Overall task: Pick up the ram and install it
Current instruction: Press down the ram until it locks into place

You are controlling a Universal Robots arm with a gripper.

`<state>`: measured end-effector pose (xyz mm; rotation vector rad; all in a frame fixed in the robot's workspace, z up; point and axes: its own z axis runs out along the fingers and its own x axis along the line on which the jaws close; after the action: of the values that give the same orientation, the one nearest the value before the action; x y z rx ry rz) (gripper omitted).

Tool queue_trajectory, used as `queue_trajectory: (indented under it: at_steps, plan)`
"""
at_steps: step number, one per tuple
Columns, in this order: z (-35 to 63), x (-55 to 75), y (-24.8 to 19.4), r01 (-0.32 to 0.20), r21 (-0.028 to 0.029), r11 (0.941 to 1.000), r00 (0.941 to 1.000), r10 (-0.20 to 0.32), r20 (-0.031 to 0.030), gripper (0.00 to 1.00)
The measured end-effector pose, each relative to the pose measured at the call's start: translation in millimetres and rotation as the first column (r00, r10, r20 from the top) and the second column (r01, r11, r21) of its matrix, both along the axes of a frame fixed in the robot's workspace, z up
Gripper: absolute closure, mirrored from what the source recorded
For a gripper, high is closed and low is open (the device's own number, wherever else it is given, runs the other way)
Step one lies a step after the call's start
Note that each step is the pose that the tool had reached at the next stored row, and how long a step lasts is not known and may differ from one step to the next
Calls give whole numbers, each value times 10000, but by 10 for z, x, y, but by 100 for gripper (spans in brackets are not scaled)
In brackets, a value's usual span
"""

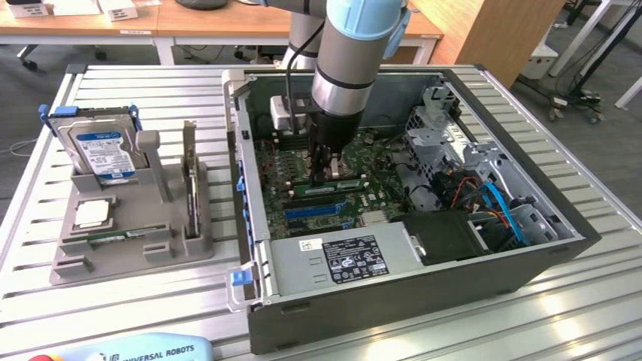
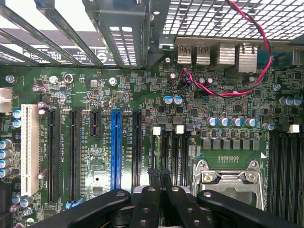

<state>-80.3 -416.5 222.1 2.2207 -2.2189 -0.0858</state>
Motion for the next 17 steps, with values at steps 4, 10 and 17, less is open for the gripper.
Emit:
queue_trajectory:
  at_steps: [4,10,17]
  plan:
    - [-1,0,0,0,2,10000,10000,0,1,90]
    - [-4,0,0,0,1,10000,10000,0,0,90]
    - [-5,0,0,0,2,10000,10000,0,1,90]
